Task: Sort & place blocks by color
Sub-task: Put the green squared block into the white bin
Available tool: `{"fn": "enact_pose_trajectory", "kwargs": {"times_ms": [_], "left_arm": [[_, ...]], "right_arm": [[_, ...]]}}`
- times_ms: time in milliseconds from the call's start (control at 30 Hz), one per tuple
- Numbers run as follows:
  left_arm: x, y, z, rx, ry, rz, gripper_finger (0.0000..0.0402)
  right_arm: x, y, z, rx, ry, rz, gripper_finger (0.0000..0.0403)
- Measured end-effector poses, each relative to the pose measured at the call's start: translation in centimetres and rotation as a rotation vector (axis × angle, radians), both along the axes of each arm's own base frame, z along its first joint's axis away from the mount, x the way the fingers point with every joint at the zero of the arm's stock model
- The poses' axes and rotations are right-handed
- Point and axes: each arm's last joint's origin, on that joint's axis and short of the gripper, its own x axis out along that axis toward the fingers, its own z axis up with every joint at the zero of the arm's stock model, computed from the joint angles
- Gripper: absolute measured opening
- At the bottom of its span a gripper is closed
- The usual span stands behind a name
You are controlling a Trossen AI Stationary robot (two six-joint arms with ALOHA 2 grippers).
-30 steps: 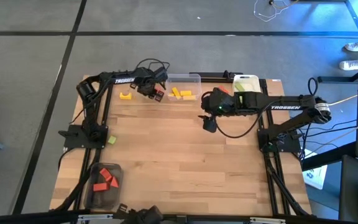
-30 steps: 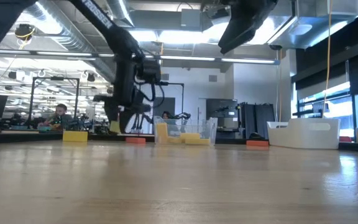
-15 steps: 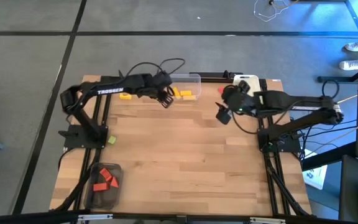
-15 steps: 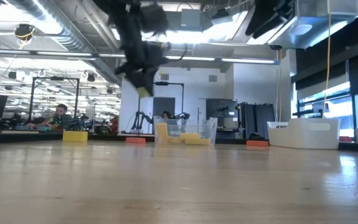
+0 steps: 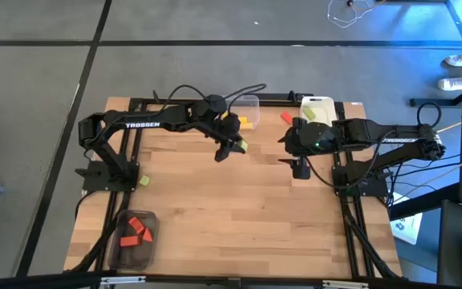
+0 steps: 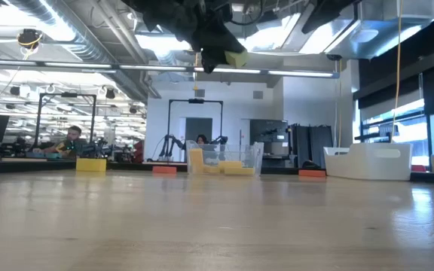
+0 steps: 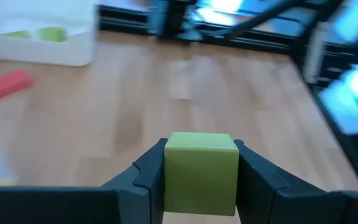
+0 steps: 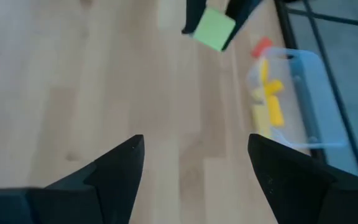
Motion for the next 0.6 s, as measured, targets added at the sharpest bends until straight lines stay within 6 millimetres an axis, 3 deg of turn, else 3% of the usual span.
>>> {"fn": "enact_pose_trajectory", "kwargs": {"times_ms": [167,400,600], "left_arm": [[0.3,-1.2,0.0,0.025,-0.015,-0.081,0.0129],[0.6,-2.7,0.3,-0.022,-0.054,-0.219,0.0129],[0.6,-3.1,0.3,-0.022,-0.054,-0.228,0.0129]], "right_arm": [[0.6,0.2,0.6,0.046,-0.082,0.049,0.0289],[2.0,0.3,0.9,-0.065,-0.157,0.152,0.0289],[3.2,0.3,1.1,-0.096,-0.223,0.174,0.0289]]}}
